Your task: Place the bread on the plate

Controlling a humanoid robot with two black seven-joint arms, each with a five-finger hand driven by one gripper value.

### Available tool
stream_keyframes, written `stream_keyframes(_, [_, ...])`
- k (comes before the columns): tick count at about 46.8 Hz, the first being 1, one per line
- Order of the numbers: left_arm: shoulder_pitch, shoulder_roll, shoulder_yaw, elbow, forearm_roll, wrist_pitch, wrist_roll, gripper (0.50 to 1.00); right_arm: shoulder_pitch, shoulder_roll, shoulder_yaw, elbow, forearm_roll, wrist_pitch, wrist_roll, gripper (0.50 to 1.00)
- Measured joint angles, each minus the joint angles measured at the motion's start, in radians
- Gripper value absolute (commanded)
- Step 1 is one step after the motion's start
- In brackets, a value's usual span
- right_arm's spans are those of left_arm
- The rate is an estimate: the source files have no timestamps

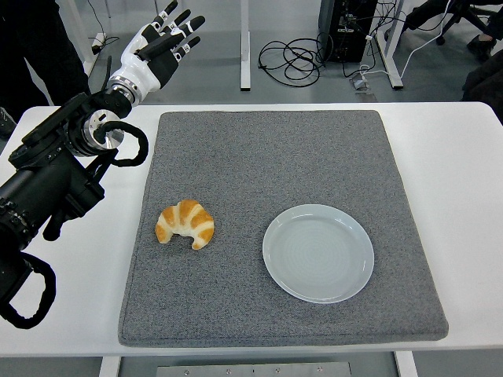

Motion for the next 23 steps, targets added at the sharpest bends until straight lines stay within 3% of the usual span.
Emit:
stream_keyframes(11, [0.0, -0.03, 0.001, -0.007, 0.001, 0.012, -0.001, 0.978, 0.0, 0.0, 0.0, 0.0, 0.0, 0.0, 0.0, 1.0])
stream_keyframes(15, [-0.004, -0.026, 0.004, -0.054, 0.012, 0.029, 0.001, 0.978, 0.0, 0.0, 0.0, 0.0, 0.0, 0.0, 0.0, 1.0])
stream_keyframes(18, [0.001, -0.004, 0.036, -0.138, 0.022, 0.074, 0.003, 0.978, 0.0, 0.0, 0.0, 0.0, 0.0, 0.0, 0.0, 1.0])
stream_keyframes(23, [0.003, 0.107, 0.194, -0.316, 0.04, 0.181, 0.003, 0.978, 0.0, 0.0, 0.0, 0.0, 0.0, 0.0, 0.0, 1.0])
